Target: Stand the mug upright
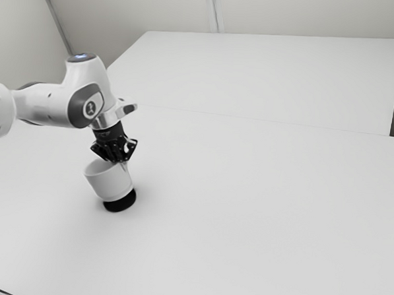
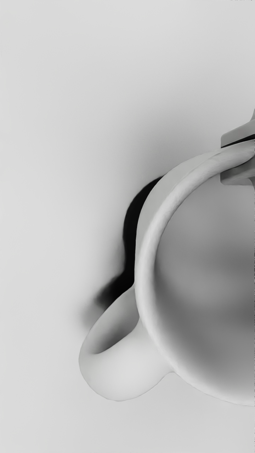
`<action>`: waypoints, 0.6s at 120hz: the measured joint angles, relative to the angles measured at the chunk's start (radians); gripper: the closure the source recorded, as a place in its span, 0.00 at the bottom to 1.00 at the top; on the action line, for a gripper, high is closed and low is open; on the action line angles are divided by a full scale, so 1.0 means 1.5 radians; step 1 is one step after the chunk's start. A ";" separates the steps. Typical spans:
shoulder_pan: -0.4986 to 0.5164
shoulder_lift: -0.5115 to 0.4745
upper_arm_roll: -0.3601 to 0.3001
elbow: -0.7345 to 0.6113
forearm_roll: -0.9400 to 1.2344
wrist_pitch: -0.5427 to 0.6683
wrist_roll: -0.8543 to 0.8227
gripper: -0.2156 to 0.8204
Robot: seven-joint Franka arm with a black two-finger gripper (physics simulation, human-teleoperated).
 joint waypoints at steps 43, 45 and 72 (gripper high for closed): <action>-0.040 0.004 0.001 -0.012 0.084 0.050 -0.168 0.97; -0.042 0.005 0.001 -0.012 0.085 0.051 -0.174 0.97; -0.051 0.015 0.004 -0.015 0.101 0.059 -0.251 0.97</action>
